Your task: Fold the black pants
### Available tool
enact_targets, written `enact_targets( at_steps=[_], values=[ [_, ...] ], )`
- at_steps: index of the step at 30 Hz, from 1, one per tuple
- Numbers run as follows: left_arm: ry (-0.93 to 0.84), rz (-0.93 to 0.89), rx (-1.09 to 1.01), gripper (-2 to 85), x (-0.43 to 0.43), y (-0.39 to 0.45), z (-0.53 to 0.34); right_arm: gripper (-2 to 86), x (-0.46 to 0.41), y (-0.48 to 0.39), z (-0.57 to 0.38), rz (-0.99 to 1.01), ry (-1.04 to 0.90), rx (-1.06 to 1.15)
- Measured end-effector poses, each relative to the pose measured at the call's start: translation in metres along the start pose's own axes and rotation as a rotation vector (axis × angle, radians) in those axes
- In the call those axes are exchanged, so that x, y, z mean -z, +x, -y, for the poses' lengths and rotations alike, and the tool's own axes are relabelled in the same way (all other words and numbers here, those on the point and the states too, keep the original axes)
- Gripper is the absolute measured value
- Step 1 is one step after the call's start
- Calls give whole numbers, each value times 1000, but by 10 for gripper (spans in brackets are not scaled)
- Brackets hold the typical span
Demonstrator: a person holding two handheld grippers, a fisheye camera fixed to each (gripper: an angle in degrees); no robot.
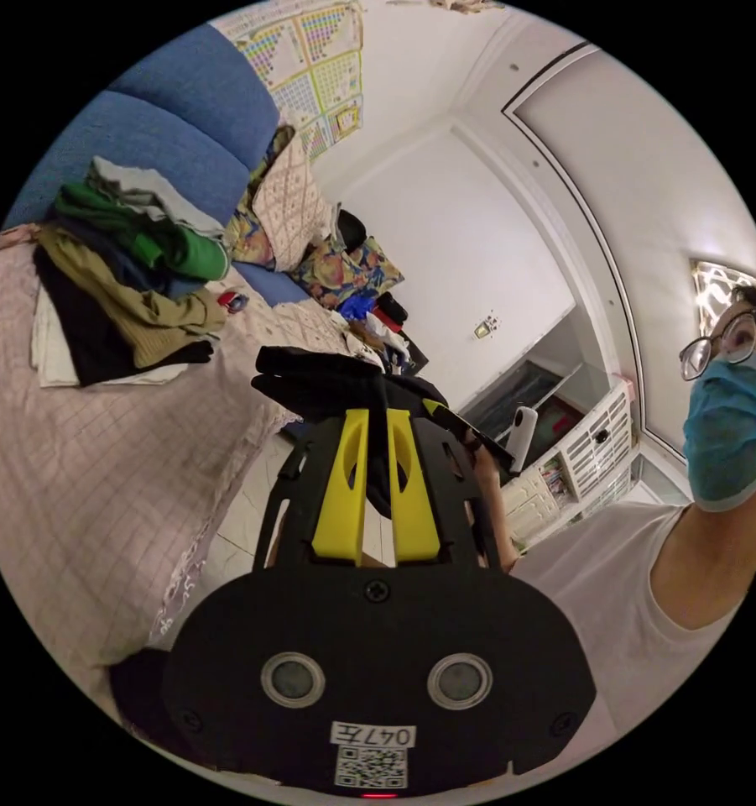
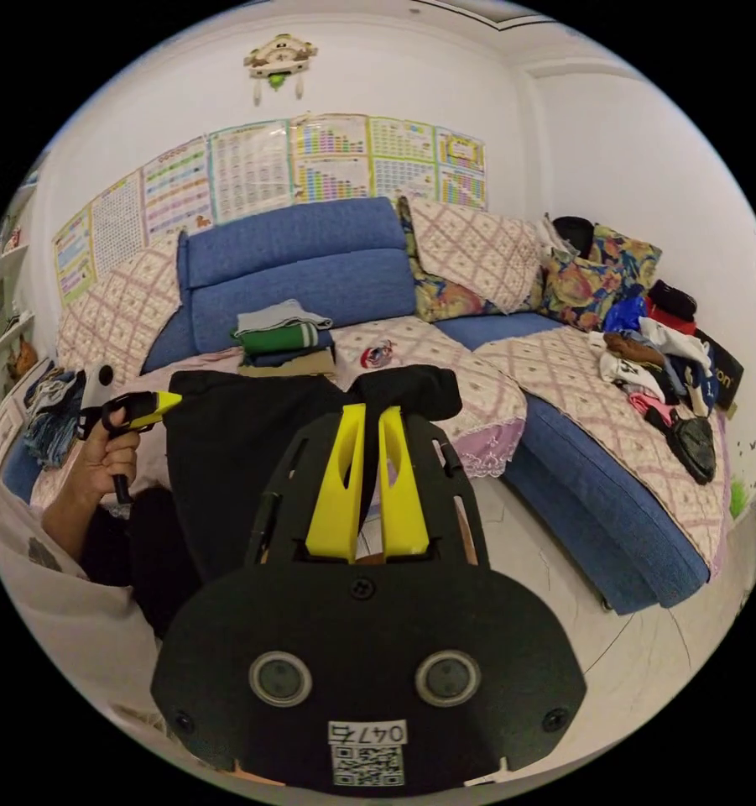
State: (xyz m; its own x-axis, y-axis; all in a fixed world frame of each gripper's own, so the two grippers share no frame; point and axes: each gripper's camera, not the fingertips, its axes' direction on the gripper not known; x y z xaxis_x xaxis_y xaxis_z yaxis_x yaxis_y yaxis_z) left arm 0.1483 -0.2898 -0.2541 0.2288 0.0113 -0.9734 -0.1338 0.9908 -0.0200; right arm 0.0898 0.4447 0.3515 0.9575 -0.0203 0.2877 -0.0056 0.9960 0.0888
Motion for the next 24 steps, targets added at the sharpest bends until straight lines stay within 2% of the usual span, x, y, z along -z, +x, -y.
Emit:
enact_targets(
  at_steps=[7,13,16,17,18,20,22,24],
  values=[
    [-84,-2,-65,34,-55,-86,4,-4,-46,9,-50,-84,77,-51],
    [-77,78,-233,34,-75,-146,102,-5,-117,9,-29,-59,352,-139],
    [-50,175,-245,38,-83,-192,175,-4,-180,18,-6,12,471,-275],
    [-42,277,-223,43,-85,-216,197,-4,-213,24,4,49,486,-348],
    [-21,403,-189,59,-80,-242,210,-3,-251,31,12,82,473,-423],
    [26,496,-132,88,-56,-279,210,3,-318,41,19,127,407,-532],
    [84,462,-116,107,-20,-304,189,25,-395,46,24,112,227,-559],
    [109,489,-190,111,35,-319,136,79,-483,50,12,73,-71,-549]
  ],
)
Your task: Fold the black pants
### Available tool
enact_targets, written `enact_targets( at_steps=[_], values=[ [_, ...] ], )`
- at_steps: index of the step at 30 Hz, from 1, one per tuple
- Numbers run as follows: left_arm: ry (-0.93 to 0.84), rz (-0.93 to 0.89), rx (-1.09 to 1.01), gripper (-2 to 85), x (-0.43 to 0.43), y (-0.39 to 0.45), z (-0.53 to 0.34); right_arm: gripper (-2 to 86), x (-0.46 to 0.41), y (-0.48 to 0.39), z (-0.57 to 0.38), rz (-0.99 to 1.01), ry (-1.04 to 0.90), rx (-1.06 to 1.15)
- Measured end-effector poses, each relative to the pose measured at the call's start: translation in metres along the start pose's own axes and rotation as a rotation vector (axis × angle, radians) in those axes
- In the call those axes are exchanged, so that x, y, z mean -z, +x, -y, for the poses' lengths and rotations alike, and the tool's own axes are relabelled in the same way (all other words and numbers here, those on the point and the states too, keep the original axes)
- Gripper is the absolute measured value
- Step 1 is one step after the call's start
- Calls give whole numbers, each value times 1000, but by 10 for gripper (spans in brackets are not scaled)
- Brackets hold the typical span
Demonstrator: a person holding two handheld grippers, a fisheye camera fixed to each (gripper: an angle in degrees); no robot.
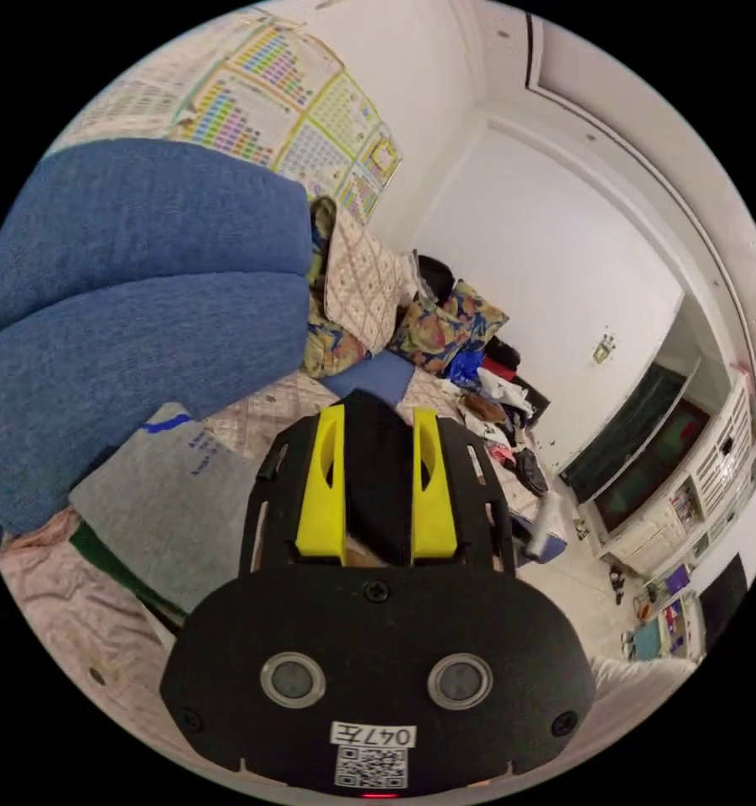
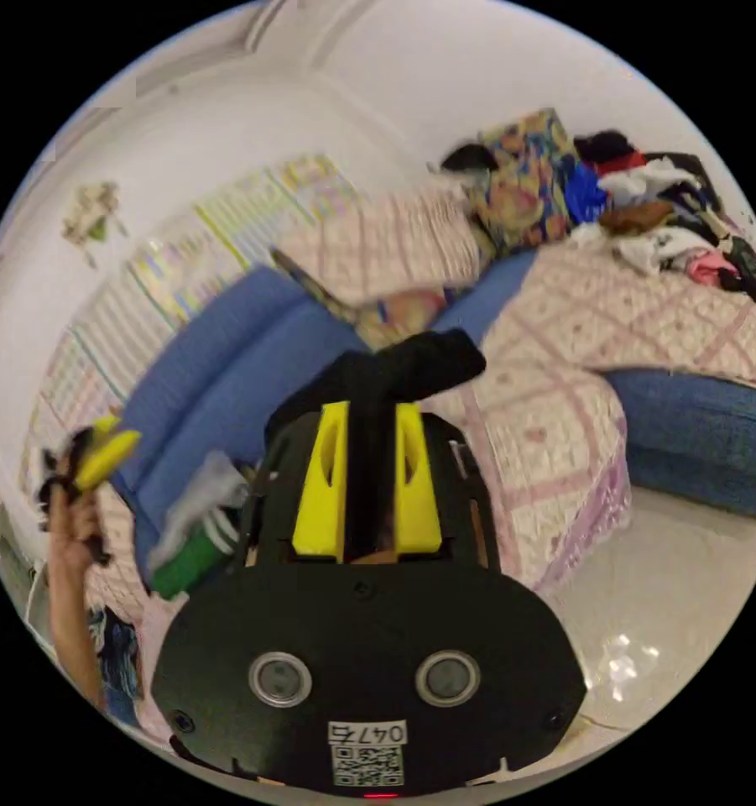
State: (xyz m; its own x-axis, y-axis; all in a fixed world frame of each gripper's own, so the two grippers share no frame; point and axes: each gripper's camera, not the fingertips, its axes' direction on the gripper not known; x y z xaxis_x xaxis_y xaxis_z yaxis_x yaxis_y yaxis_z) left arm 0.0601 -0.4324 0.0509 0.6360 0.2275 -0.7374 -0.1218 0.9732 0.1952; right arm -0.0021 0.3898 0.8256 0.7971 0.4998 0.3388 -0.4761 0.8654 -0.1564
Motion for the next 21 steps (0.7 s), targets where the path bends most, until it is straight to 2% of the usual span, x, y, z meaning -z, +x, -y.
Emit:
enact_targets(
  at_steps=[4,7,10,13,15,18,21],
  values=[
    [11,108,-59,107,92,-46,-113,98,-18,10,-30,-3,86,0],
    [10,161,12,99,160,-101,-210,81,-28,-18,-40,-20,84,158],
    [16,176,89,96,211,-157,-292,57,-48,-73,-42,62,16,396],
    [13,259,120,95,248,-202,-355,53,-80,-151,-47,-67,-27,669],
    [28,254,157,95,270,-238,-393,52,-115,-213,-52,-257,1,883],
    [76,246,181,96,299,-276,-433,43,-160,-275,-45,-332,18,1068],
    [109,276,170,93,327,-304,-464,30,-207,-313,-24,-308,-80,1097]
  ],
)
